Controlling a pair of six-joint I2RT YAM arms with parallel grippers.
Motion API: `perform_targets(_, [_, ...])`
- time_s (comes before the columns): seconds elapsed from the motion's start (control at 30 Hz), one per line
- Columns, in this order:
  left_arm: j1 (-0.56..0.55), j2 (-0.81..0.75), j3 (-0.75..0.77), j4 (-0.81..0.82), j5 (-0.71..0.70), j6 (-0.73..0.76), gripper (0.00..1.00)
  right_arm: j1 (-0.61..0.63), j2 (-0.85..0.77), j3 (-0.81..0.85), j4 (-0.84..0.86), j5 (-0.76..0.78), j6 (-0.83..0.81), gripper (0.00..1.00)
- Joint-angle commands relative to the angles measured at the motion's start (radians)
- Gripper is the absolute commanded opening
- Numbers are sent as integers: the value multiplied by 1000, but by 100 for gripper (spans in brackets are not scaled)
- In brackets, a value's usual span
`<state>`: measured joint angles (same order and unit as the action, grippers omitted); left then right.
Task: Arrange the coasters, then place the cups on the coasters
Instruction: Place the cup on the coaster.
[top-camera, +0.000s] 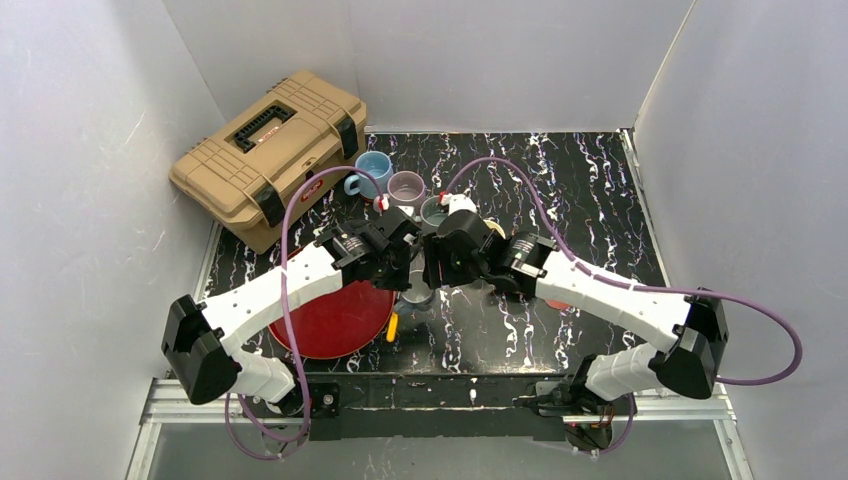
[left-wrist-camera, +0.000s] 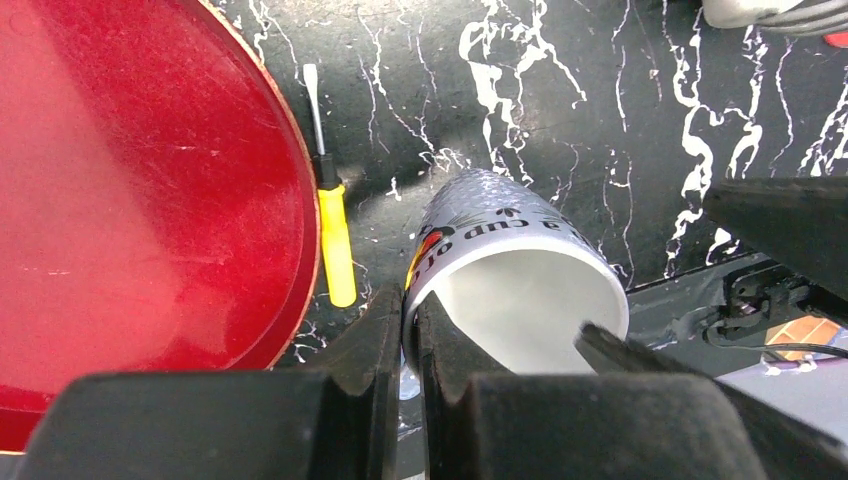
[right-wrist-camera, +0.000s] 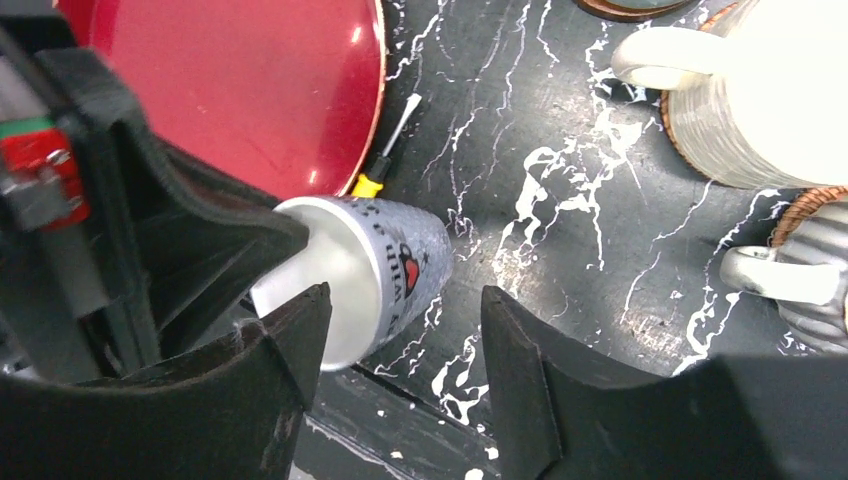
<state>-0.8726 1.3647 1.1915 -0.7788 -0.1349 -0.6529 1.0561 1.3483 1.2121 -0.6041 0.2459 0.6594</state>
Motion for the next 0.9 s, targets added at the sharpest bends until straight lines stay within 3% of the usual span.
perform_targets(0.0, [-17,-43,30,30,-23,-36,0,9,38,-13,-7,71,22,62])
perform_targets(0.33, [-30,-88,-3,53,-83,-76,0,35,78,-26,-32,131,26,49])
perform_targets(0.57, [-31,-126,-27,83,-67,-85,0,39,76,-45,-8,156,35,4])
perform_targets(0.67, [-31,-148,-48,95,-52,-86,0,39,56,-39,-14,194,32,1])
perform_targets(0.77, [-32,-180,-75,127,-17,-86,12,39,25,-34,-16,229,25,1])
perform_targets(0.87, [-30,-222,-102,143,1,-89,30,38,0,-15,-49,286,21,1])
